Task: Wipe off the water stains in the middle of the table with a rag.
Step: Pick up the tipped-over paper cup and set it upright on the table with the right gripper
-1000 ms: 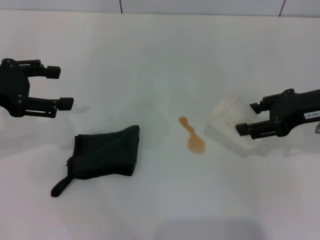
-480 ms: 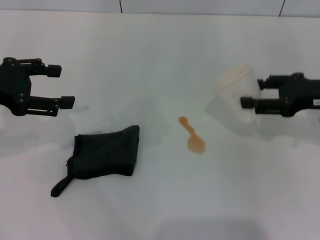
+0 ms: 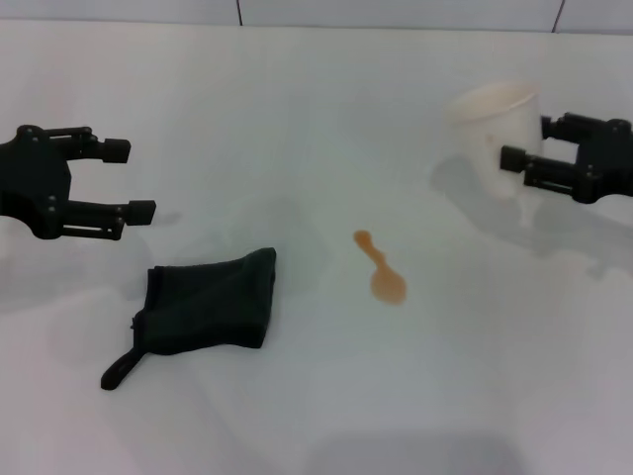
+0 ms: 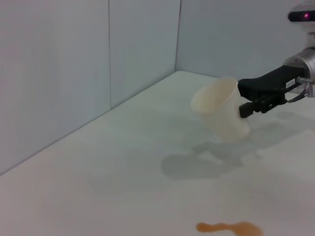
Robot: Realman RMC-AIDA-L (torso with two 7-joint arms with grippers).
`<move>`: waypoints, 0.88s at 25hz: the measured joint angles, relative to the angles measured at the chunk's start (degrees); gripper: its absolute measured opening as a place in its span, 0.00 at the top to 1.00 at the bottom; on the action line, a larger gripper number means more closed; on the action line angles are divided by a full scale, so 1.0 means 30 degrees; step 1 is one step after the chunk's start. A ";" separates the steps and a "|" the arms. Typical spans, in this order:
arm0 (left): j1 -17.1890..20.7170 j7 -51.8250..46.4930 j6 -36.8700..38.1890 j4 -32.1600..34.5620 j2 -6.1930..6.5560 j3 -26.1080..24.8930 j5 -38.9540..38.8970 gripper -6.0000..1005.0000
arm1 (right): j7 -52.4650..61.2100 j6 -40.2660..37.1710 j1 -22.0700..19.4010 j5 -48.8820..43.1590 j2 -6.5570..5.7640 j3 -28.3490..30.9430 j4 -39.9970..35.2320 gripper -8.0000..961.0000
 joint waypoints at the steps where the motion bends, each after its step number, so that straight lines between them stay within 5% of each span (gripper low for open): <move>1: 0.0002 0.0043 -0.0019 -0.0003 0.0001 0.0000 0.0000 0.14 | -0.0312 0.0055 0.0002 0.0081 0.0000 0.0211 0.0249 0.32; 22: 0.0082 0.0216 -0.0103 -0.0015 -0.0177 0.0130 -0.0002 0.14 | -0.5347 0.1277 -0.0381 0.2012 0.0065 0.0734 0.4771 0.32</move>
